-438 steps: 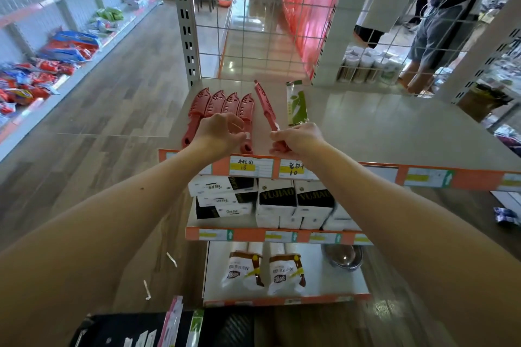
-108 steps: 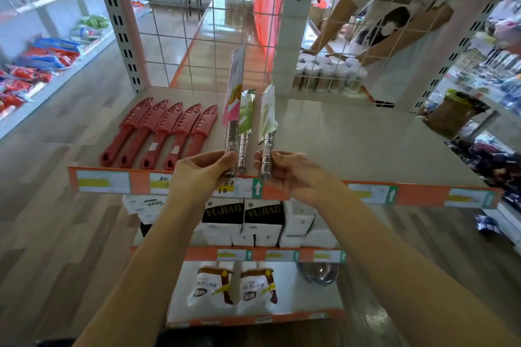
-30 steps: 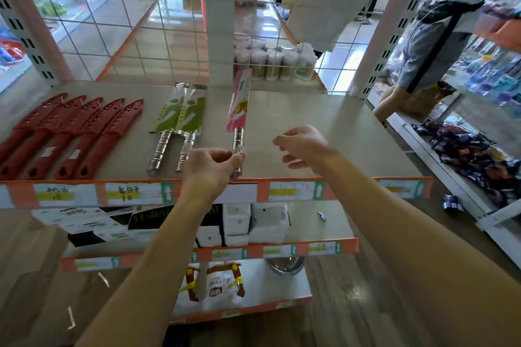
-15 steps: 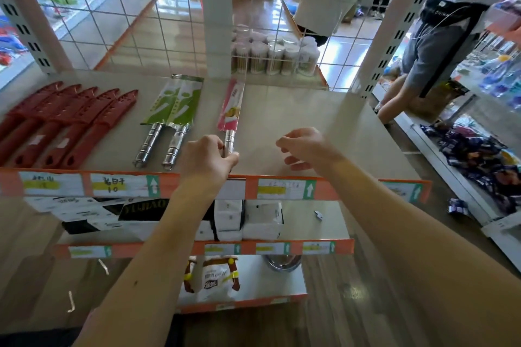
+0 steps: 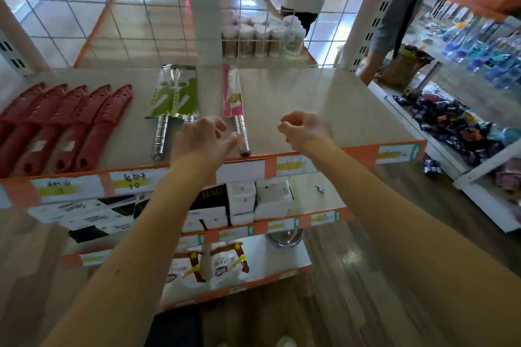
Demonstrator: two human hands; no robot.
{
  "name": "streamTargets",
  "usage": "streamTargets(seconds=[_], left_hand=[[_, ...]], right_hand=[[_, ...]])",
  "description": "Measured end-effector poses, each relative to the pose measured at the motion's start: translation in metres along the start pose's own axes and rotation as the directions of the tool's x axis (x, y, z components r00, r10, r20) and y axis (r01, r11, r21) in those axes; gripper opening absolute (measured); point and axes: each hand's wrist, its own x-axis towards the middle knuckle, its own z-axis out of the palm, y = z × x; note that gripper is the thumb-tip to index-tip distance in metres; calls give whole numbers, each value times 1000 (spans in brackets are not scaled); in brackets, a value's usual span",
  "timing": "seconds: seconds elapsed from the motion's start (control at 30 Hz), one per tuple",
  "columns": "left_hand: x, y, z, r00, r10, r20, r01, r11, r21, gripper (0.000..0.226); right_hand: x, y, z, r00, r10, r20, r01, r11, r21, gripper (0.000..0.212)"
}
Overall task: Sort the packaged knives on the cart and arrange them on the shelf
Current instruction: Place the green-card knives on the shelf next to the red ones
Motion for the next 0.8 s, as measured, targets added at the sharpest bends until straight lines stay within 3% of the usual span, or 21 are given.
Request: streamTargets(seconds=[0.2,0.4,0.63,0.8], left_hand=[[-23,-13,-22,999,41,1,-41,998,-48,32],[-86,-24,-36,995,86,-57,-90,992,-82,26],[-214,-60,-42,999,-36,-21,34,998,-51,30],[-314,-93,-48,992,-94,79,95,995,-14,35]], right_hand=[[-50,-9,7,995,-102,0,102,995,13,30],[-118,1,19,981,-92,169,99,994,-33,26],[-234,34,55,961,-64,270,84,995,-62,27],[-327,57,96,937,-11,349,31,998,-52,23]])
